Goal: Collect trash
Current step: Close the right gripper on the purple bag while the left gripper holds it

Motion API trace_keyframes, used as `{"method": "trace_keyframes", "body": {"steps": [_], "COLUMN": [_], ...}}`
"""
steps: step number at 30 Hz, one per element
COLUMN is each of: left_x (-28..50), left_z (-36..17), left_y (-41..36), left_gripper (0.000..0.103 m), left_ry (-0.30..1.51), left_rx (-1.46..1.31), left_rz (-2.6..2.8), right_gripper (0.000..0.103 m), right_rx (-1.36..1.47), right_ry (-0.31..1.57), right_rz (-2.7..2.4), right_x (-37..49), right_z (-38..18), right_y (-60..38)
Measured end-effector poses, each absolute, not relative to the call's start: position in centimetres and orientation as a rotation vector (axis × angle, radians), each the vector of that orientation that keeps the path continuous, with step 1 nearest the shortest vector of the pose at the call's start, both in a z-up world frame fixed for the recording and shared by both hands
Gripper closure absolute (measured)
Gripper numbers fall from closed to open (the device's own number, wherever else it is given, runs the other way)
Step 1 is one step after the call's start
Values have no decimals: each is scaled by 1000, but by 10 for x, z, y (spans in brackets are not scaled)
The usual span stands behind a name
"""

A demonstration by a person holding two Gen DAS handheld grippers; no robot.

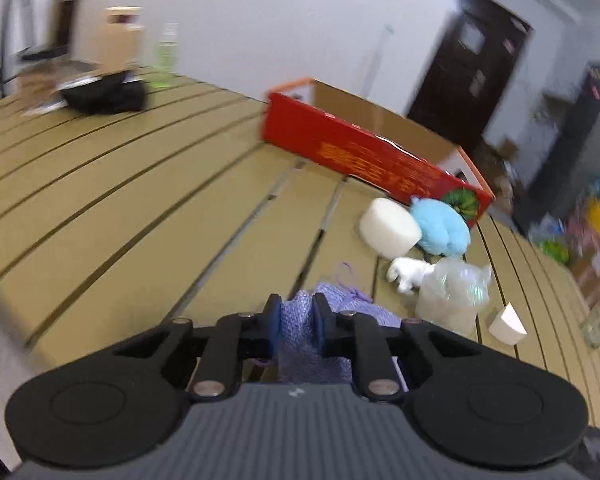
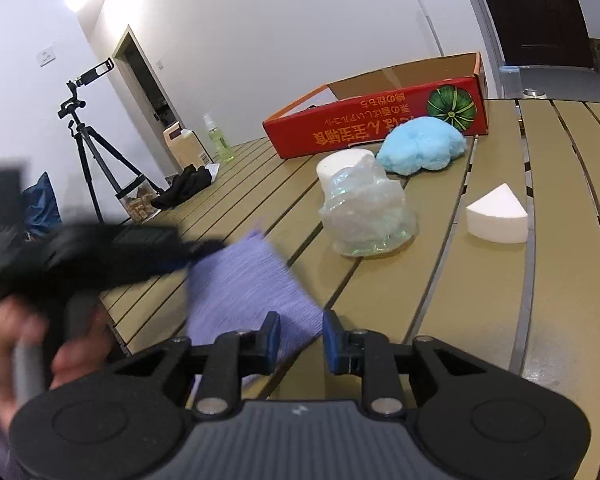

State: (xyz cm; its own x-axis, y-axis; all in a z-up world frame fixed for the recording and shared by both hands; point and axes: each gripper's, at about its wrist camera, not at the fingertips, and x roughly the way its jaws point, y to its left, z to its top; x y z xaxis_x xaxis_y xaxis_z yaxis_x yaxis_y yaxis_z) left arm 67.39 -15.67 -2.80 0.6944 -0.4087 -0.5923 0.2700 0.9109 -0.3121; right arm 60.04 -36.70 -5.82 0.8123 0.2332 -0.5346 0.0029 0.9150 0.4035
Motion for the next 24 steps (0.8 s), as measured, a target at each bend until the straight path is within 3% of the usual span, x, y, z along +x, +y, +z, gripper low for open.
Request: {"method": "trace_keyframes", "body": {"steps": [6,20,24], "left_x": [621,637,645], "left_z": [-38,-49,-50], "left_y": [-125,-109,-111], "left_gripper": [86,89,90], "left_ry": [612,602,608], "left_rx": [-286,-404,-419], "left_rz": [-287,-183,-177], "right_gripper": [80,77,77], "right_rx": [357,281,423], "right_ry": [604,627,566], "right_rz": [117,305,345], "right_x": [597,575,570], "right_z": [-54,-51,-43], "right_y": [-350,-319,-338]}}
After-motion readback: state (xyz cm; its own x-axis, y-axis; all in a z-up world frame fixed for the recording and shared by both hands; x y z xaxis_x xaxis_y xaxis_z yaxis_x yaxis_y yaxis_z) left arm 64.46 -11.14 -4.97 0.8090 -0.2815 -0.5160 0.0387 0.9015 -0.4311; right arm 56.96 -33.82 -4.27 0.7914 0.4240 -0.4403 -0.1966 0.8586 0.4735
